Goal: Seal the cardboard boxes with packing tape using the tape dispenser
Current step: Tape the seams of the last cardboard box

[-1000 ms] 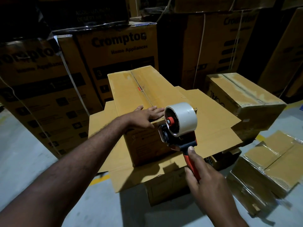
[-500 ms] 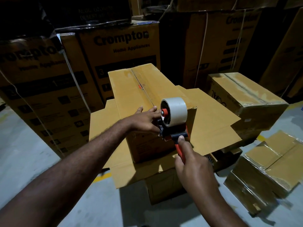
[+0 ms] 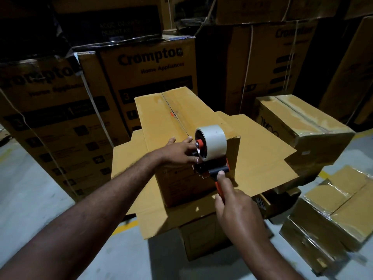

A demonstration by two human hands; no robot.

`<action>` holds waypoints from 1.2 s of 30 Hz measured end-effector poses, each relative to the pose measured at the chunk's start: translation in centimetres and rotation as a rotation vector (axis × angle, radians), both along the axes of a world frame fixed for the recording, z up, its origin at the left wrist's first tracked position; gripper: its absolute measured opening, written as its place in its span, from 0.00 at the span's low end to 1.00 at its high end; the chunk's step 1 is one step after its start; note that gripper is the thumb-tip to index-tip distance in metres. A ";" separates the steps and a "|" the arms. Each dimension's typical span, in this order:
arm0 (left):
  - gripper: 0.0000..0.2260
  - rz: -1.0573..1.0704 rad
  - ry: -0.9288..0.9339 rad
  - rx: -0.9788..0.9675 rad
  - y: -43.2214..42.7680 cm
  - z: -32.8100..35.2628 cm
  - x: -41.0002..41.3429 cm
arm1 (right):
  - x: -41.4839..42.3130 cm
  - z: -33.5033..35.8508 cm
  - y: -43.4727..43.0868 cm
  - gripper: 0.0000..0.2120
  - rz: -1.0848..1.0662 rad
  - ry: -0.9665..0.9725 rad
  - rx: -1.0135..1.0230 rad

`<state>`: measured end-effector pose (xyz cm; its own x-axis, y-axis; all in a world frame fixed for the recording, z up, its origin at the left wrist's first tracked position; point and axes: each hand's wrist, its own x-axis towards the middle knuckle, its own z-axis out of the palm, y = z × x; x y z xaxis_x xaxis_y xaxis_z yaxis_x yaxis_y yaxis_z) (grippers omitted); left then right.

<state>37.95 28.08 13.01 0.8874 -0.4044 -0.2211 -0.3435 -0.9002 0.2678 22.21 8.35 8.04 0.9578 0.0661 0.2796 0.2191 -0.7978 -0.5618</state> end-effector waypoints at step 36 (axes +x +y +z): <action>0.19 0.187 -0.539 0.129 -3.3 -3.0 -1.1 | -0.4 7.0 -5.6 0.29 -0.208 -0.035 0.285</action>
<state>36.89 24.80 10.04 0.9421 -0.2295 0.2444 -0.2326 -0.9724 -0.0162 21.85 2.80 15.00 0.9322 -0.2146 0.2916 0.0917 -0.6392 -0.7636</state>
